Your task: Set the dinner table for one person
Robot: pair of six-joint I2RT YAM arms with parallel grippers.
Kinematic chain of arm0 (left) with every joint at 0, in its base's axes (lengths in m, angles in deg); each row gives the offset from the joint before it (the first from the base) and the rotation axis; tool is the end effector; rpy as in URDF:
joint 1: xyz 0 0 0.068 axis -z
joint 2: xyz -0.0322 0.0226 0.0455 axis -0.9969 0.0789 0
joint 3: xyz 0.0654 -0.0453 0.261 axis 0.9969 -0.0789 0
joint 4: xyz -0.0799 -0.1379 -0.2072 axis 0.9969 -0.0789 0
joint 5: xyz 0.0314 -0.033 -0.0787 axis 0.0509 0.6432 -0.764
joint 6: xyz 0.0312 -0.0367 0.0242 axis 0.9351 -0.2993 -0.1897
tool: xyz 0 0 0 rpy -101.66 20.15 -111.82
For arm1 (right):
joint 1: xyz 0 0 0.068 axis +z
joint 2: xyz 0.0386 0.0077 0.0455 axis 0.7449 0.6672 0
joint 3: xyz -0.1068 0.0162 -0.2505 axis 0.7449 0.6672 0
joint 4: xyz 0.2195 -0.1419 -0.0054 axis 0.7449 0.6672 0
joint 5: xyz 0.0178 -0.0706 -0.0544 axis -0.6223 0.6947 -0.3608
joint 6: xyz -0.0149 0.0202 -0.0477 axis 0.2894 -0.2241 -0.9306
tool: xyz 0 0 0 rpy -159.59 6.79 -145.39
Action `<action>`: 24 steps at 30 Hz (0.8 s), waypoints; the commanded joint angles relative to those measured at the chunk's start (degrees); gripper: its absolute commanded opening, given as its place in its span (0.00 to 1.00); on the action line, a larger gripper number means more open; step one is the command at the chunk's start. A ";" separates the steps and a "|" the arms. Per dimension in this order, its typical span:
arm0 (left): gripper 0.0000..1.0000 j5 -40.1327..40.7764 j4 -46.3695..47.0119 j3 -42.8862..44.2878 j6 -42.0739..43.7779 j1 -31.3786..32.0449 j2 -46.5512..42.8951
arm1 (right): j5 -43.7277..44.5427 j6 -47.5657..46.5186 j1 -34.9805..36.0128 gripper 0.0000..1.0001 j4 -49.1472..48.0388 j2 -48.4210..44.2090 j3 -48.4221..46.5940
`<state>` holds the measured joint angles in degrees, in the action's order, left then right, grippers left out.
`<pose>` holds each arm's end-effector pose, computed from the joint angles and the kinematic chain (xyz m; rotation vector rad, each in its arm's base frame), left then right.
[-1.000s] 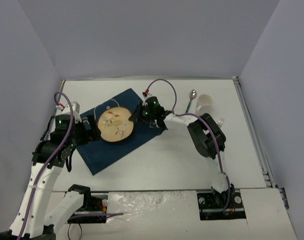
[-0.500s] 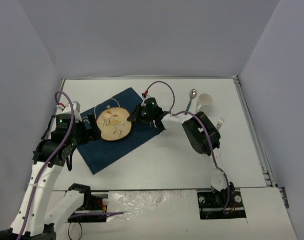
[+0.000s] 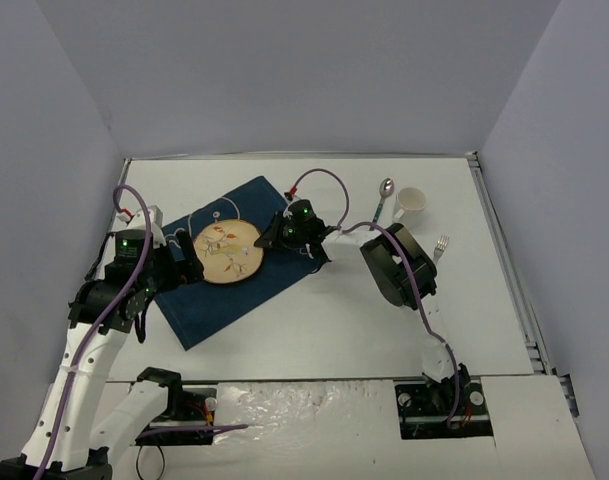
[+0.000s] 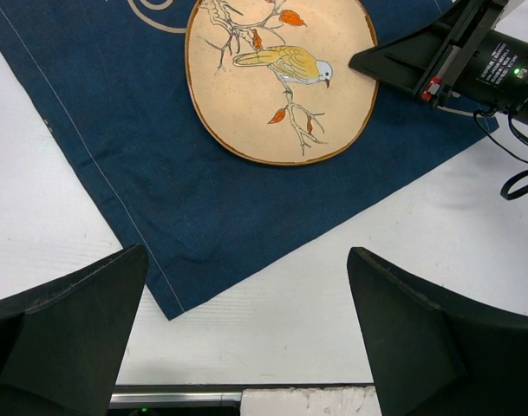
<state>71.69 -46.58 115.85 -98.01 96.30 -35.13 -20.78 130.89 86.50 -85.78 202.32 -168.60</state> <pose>0.1498 -0.0294 0.3519 -0.2878 2.1970 -0.3869 0.3834 0.3224 0.1384 -0.1228 2.1072 1.4044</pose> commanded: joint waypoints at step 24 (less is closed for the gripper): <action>0.97 1.57 5.13 -8.24 0.35 0.28 -4.30 | 62.01 -13.95 -9.26 0.90 38.77 -35.89 11.45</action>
<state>72.92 -45.56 109.65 -97.99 96.30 -37.95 27.64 115.36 82.71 -52.12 171.58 -161.37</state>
